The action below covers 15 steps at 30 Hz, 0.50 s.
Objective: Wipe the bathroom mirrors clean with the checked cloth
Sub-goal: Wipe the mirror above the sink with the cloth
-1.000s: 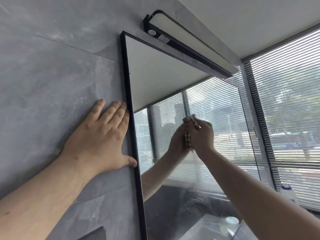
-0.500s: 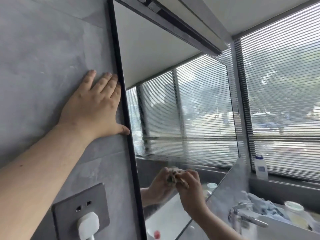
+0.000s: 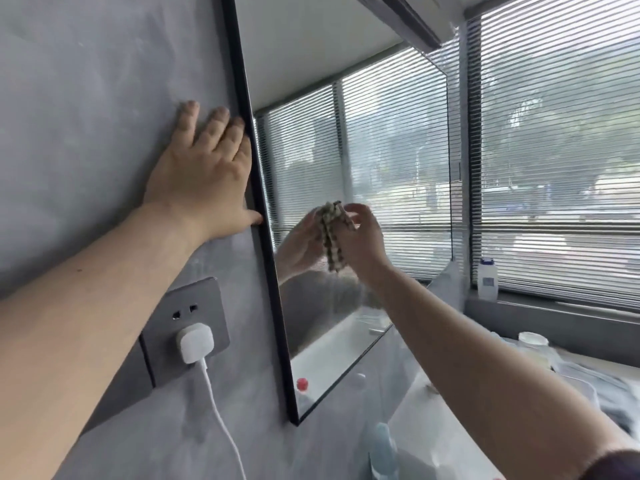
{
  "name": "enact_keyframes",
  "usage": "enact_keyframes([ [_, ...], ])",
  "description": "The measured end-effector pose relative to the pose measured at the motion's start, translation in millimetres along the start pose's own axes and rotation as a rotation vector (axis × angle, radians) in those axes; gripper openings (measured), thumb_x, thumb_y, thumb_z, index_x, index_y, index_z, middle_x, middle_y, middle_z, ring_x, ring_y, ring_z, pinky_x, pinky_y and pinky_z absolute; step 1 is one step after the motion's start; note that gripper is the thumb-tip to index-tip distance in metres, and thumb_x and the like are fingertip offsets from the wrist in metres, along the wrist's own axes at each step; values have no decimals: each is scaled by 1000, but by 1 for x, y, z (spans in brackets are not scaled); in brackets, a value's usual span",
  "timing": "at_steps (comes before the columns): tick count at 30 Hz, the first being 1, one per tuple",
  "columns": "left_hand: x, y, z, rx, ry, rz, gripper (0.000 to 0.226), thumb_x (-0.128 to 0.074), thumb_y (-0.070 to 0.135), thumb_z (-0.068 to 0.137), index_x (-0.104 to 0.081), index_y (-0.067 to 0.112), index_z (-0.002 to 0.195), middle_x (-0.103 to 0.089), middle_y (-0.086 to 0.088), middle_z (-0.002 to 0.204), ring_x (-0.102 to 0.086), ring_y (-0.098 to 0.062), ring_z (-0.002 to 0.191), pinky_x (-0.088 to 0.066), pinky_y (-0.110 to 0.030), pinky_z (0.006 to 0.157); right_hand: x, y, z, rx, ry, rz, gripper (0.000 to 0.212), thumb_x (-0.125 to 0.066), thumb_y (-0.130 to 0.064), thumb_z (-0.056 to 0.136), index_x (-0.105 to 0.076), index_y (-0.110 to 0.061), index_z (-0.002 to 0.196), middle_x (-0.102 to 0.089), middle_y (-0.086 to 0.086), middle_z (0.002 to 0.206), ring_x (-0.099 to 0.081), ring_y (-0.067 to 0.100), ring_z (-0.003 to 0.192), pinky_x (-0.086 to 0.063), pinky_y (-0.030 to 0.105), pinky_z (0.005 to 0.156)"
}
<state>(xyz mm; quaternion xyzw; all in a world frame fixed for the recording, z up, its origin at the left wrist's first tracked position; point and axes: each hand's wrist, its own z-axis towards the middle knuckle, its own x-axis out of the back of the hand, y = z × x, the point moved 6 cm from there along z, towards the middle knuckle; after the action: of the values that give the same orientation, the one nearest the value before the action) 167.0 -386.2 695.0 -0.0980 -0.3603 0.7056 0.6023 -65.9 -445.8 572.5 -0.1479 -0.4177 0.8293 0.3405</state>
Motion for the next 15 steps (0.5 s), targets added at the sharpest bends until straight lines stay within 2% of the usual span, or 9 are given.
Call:
enact_keyframes([
  [2, -4, 6, -7, -3, -25, 41, 127, -37, 92, 68, -17, 2, 155, -17, -15, 164, -11, -31, 152, -1, -58, 121, -6, 1, -6, 8, 27, -54, 26, -57, -30, 87, -57, -37, 112, -64, -5, 107, -65, 18, 95, -57, 42, 82],
  [6, -6, 9, -9, 5, -14, 42, 131, -33, 95, 66, -14, 2, 155, -15, -16, 164, -9, -31, 153, -1, -58, 121, -19, 47, -74, 50, 28, -132, 20, -50, -20, 97, -54, -17, 116, -49, 2, 112, -53, 17, 98, -46, 34, 84],
  [11, -5, 10, -9, -13, 13, 45, 130, -33, 95, 66, -17, 1, 155, -16, -17, 164, -11, -32, 152, -3, -58, 122, -36, 148, -193, -49, -96, -232, 14, -49, -13, 98, -47, -22, 109, -43, -4, 107, -51, 13, 89, -40, 27, 80],
  [13, -4, 10, -10, -12, 26, 46, 130, -33, 95, 66, -19, 2, 154, -18, -16, 163, -13, -31, 152, -4, -58, 121, -43, 164, -216, -47, -134, -235, 20, -49, -9, 97, -44, -25, 108, -39, -10, 106, -50, 8, 92, -41, 28, 84],
  [15, -4, 10, -10, -14, 31, 40, 129, -33, 95, 65, -21, 1, 154, -19, -17, 163, -14, -31, 152, -4, -58, 121, -43, 162, -220, -53, -117, -228, 20, -49, -7, 96, -48, -20, 111, -38, -13, 106, -48, 2, 94, -40, 26, 85],
])
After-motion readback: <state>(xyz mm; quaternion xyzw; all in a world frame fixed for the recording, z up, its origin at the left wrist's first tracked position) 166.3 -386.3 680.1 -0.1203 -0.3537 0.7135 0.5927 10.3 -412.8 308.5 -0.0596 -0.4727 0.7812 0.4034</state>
